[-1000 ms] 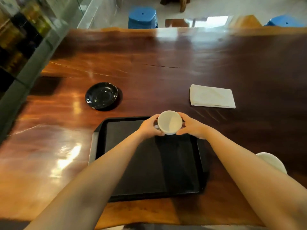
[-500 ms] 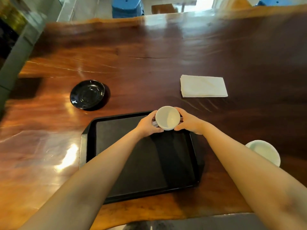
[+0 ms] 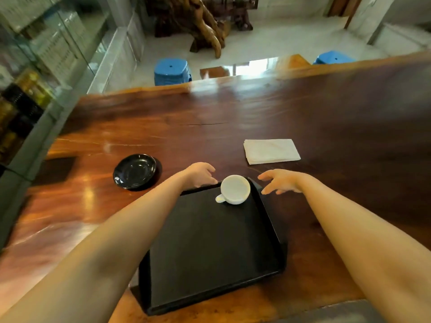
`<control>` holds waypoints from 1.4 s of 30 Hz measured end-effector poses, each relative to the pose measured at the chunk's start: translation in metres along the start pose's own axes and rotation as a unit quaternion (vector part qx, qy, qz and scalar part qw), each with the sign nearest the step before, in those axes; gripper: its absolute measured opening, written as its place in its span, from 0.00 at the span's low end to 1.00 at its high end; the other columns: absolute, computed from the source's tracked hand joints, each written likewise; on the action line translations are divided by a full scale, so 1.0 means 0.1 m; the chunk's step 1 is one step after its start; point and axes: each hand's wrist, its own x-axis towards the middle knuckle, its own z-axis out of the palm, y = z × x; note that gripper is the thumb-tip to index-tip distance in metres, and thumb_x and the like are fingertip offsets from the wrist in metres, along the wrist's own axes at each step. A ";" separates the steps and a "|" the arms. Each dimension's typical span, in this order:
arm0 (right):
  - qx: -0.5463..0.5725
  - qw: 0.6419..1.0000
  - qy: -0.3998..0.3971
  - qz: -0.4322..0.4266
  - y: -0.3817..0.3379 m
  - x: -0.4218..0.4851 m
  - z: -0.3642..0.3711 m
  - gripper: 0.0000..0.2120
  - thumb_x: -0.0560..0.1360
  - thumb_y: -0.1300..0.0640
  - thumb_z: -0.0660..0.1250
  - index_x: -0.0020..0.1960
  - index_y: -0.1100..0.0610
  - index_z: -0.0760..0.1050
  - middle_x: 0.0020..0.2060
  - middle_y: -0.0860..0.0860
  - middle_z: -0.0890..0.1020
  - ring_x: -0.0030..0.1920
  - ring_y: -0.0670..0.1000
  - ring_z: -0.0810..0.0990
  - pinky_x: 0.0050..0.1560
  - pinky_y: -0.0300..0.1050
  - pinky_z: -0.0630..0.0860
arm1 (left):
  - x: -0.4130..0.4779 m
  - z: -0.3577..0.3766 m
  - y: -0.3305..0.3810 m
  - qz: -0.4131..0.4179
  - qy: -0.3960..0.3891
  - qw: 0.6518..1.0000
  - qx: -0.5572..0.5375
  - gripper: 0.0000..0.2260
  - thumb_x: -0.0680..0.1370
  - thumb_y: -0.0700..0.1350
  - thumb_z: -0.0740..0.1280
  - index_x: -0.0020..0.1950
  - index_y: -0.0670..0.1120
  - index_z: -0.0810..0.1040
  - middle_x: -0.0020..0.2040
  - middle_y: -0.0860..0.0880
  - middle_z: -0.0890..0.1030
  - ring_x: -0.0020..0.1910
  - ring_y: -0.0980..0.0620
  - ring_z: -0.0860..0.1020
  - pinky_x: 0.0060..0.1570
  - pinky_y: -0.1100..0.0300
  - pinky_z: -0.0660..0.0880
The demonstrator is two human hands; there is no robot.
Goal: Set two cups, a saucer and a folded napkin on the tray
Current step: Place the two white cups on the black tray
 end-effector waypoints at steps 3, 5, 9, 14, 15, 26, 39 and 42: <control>-0.006 0.999 0.039 0.004 -0.03 -0.27 -0.14 0.29 0.74 0.65 0.68 0.72 0.55 0.65 0.71 0.55 0.67 0.70 0.57 0.67 0.69 0.55 0.67 | -0.07 -0.12 0.31 0.030 -0.037 0.998 0.033 0.21 0.77 0.47 0.66 0.70 0.46 0.69 0.63 0.46 0.76 0.55 0.47 0.77 0.56 0.52 0.78; -0.004 0.998 0.055 0.009 -0.03 -0.45 -0.23 0.29 0.74 0.64 0.68 0.72 0.55 0.64 0.71 0.55 0.67 0.70 0.57 0.67 0.69 0.55 0.67 | -0.13 -0.17 0.54 0.051 -0.065 0.994 0.065 0.21 0.79 0.47 0.64 0.71 0.45 0.68 0.62 0.45 0.76 0.52 0.49 0.76 0.55 0.52 0.79; -0.020 0.996 0.072 0.037 0.06 -0.86 -0.38 0.29 0.73 0.63 0.69 0.72 0.54 0.65 0.70 0.54 0.69 0.68 0.56 0.70 0.66 0.53 0.70 | -0.22 -0.20 1.00 0.106 -0.085 0.983 0.122 0.20 0.80 0.47 0.62 0.71 0.44 0.67 0.61 0.43 0.76 0.57 0.47 0.76 0.56 0.51 0.78; -0.044 0.991 0.094 0.083 0.34 -1.24 -0.57 0.28 0.73 0.62 0.69 0.71 0.54 0.65 0.67 0.54 0.72 0.66 0.54 0.72 0.65 0.53 0.73 | -0.19 -0.06 1.40 0.155 -0.096 0.973 0.144 0.23 0.78 0.49 0.65 0.71 0.46 0.67 0.57 0.47 0.76 0.53 0.50 0.77 0.53 0.53 0.79; -0.045 0.990 0.097 0.092 0.43 -1.29 -0.60 0.28 0.73 0.62 0.69 0.71 0.54 0.65 0.67 0.54 0.72 0.66 0.54 0.72 0.64 0.53 0.73 | -0.19 0.00 1.48 0.161 -0.104 0.970 0.150 0.23 0.77 0.49 0.66 0.71 0.46 0.67 0.56 0.49 0.75 0.53 0.50 0.77 0.54 0.53 0.79; -0.064 0.978 0.083 0.181 1.86 -1.32 -0.95 0.35 0.71 0.60 0.72 0.73 0.51 0.61 0.72 0.53 0.67 0.69 0.56 0.69 0.64 0.51 0.71 | 0.31 1.01 2.23 0.147 -0.163 0.960 0.175 0.25 0.77 0.48 0.67 0.72 0.46 0.65 0.58 0.47 0.76 0.55 0.50 0.76 0.57 0.52 0.78; -0.002 0.997 0.005 0.074 3.08 -0.77 -0.66 0.47 0.67 0.60 0.76 0.76 0.49 0.50 0.75 0.52 0.58 0.73 0.55 0.61 0.72 0.56 0.64 | 0.79 2.48 2.10 0.094 -0.181 0.973 0.106 0.37 0.72 0.43 0.73 0.75 0.49 0.57 0.70 0.46 0.71 0.68 0.46 0.70 0.68 0.52 0.67; 0.065 0.997 0.024 0.025 3.14 -0.67 -0.55 0.43 0.67 0.61 0.76 0.74 0.50 0.54 0.73 0.50 0.60 0.70 0.52 0.63 0.72 0.52 0.64 | 0.85 2.67 2.06 0.118 -0.152 0.980 0.055 0.35 0.71 0.43 0.74 0.74 0.51 0.61 0.71 0.49 0.70 0.69 0.48 0.67 0.69 0.52 0.64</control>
